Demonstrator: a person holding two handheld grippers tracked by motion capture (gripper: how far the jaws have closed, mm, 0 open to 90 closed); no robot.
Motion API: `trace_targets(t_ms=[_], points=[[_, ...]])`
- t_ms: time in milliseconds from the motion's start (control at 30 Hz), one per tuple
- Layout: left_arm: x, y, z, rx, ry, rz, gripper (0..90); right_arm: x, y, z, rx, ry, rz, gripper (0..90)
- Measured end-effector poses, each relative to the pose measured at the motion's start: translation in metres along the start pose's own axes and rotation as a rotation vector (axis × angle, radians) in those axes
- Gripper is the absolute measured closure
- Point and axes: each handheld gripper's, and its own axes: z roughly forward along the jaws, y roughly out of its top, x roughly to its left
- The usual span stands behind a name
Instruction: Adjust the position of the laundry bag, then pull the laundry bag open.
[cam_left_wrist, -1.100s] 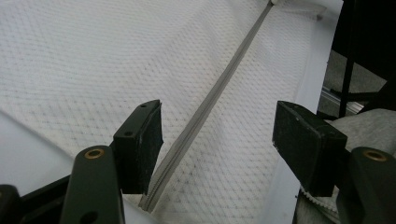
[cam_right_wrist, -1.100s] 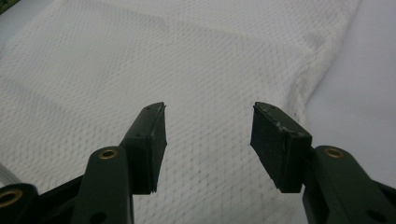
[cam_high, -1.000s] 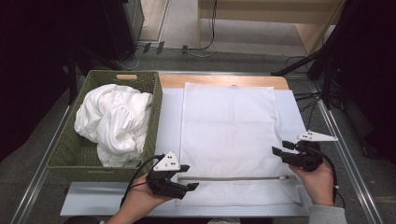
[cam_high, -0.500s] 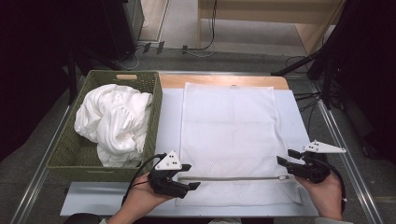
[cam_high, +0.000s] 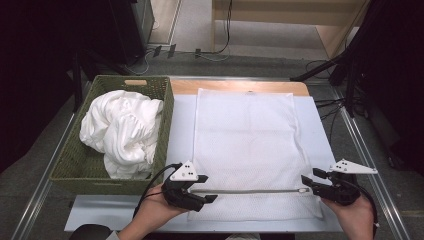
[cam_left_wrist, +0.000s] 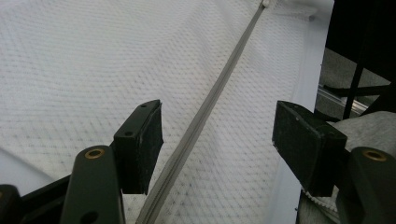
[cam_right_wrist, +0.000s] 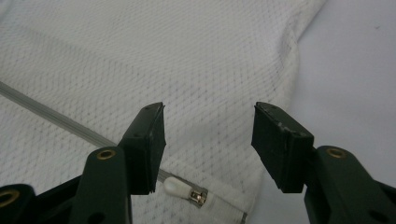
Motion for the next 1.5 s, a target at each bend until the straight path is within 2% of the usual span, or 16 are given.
trace_targets(t_ms=[300, 600, 767, 933, 1067, 1133, 1267, 1433, 1500], points=[[-0.001, 0.003, 0.005, 0.006, -0.018, 0.011, 33.8, -0.002, -0.015, -0.009, 0.026, -0.008, 0.029, 49.8], [-0.001, 0.004, 0.006, 0.003, -0.023, 0.015, 33.8, -0.006, -0.021, -0.010, 0.050, -0.016, 0.042, 51.9], [-0.001, 0.004, 0.006, 0.007, -0.024, 0.019, 33.8, -0.013, -0.026, -0.008, 0.068, -0.025, 0.079, 53.7], [-0.001, 0.005, 0.007, 0.007, -0.025, 0.020, 33.8, -0.020, -0.031, -0.003, 0.087, -0.034, 0.081, 56.0], [-0.002, 0.005, 0.009, 0.008, -0.028, 0.024, 33.8, -0.021, -0.034, 0.001, 0.108, -0.018, 0.078, 58.0], [-0.002, 0.005, 0.008, 0.010, -0.028, 0.022, 33.8, -0.019, -0.034, 0.004, 0.132, -0.014, 0.067, 59.8], [-0.001, 0.005, 0.008, 0.012, -0.026, 0.022, 33.8, -0.016, -0.034, 0.005, 0.136, -0.015, 0.052, 61.3], [-0.002, 0.006, 0.008, 0.018, -0.028, 0.023, 33.8, -0.013, -0.033, 0.007, 0.145, -0.038, 0.040, 64.9], [-0.002, 0.006, 0.009, 0.016, -0.034, 0.008, 33.9, -0.013, -0.033, 0.007, 0.147, -0.038, 0.036, 66.0]])
